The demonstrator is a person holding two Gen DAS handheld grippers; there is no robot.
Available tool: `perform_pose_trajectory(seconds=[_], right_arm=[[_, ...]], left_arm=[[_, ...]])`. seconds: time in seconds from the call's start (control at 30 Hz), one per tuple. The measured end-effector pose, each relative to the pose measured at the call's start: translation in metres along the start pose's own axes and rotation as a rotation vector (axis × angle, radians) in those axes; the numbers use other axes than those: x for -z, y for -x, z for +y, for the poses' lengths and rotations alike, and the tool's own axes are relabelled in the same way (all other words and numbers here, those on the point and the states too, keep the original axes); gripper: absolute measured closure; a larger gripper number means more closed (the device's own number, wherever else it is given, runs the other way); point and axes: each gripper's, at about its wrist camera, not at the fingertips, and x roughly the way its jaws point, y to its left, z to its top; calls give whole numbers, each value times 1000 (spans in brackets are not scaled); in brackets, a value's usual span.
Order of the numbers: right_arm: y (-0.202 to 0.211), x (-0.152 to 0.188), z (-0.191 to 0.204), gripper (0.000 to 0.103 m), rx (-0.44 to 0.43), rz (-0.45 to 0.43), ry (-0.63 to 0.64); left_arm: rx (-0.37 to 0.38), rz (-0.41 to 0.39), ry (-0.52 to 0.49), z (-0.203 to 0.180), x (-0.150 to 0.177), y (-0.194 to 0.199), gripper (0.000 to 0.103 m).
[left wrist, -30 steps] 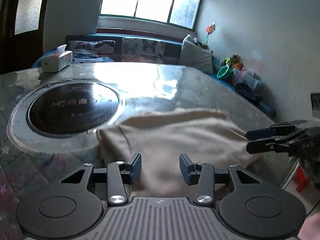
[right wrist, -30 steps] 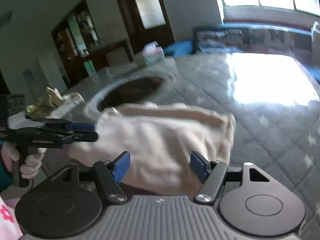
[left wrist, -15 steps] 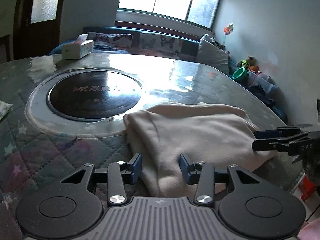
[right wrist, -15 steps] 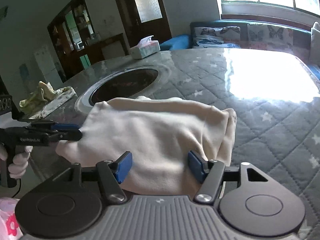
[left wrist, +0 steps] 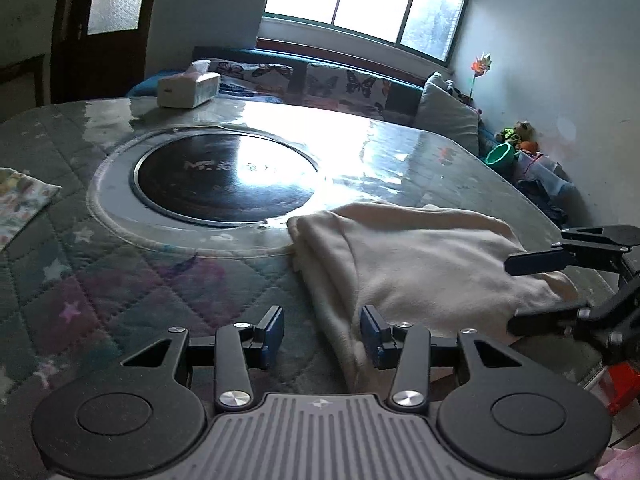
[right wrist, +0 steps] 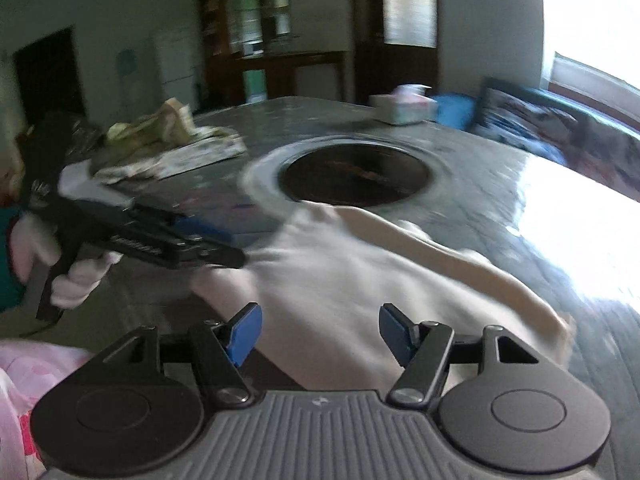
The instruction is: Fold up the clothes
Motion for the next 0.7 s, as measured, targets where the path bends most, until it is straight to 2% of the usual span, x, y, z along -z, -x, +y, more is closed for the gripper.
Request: perform_pose_trajectory(seconds=[0.23, 0.33, 0.47, 0.57, 0.67, 0.7], right_arm=[[-29, -14, 47, 45, -76, 31, 182], [-39, -18, 63, 47, -88, 40, 245], [-53, -19, 80, 53, -66, 69, 308], [-62, -16, 89, 55, -37, 97, 347], [-64, -13, 93, 68, 0, 93, 368], [-63, -13, 92, 76, 7, 88, 362]], left_arm=[[-37, -9, 50, 14, 2, 14, 55], [-46, -23, 71, 17, 0, 20, 46], [-3, -30, 131, 18, -5, 21, 35], [31, -31, 179, 20, -9, 20, 32], [73, -19, 232, 19, -13, 16, 29], [83, -15, 246, 17, -14, 14, 29]])
